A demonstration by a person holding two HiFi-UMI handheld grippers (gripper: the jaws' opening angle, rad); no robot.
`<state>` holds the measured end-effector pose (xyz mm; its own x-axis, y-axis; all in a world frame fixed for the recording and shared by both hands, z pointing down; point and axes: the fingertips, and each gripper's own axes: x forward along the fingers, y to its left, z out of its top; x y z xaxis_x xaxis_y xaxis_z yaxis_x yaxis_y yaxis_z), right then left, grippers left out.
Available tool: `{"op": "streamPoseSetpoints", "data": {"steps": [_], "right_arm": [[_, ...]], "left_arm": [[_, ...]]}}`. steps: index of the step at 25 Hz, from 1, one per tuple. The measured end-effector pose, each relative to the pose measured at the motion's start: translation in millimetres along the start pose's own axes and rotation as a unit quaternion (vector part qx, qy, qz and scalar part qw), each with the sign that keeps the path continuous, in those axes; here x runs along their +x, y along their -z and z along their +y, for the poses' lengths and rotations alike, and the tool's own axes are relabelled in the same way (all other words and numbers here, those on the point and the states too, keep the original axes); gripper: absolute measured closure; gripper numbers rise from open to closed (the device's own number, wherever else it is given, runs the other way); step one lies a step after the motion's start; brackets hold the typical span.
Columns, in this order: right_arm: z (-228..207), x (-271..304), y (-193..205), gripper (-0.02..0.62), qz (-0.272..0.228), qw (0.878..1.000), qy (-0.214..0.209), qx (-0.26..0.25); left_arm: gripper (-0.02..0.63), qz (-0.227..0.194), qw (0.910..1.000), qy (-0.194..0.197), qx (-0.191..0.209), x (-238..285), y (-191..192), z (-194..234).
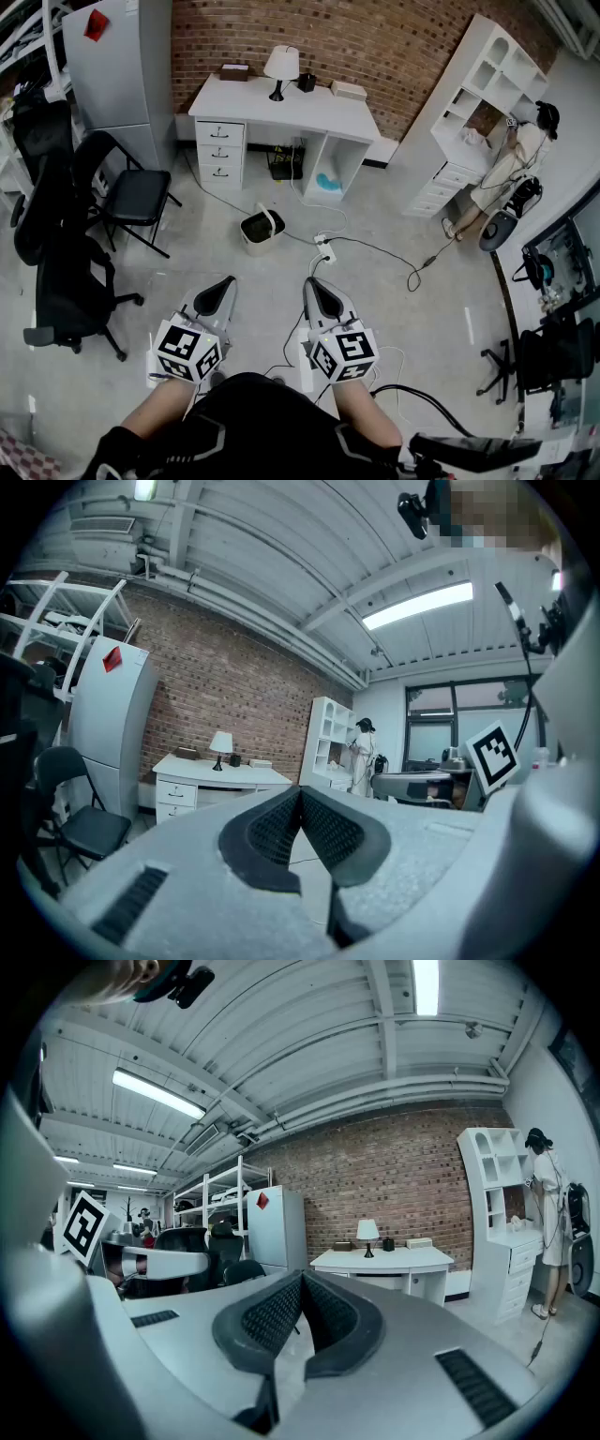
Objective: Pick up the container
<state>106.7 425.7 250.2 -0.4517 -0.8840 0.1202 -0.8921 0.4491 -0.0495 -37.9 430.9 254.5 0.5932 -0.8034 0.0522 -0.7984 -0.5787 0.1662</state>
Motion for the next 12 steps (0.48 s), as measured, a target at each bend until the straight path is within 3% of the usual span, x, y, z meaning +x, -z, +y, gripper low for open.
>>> {"op": "streamPoseSetpoints", "data": {"steps": [12], "right_arm": [[8.8,2.9,1.8,0.588,0.001,1.000,0.007,0.004]], "left_arm": [[0.601,0.001,1.0000,0.006,-0.001,-6.2,1.3,8.4]]}}
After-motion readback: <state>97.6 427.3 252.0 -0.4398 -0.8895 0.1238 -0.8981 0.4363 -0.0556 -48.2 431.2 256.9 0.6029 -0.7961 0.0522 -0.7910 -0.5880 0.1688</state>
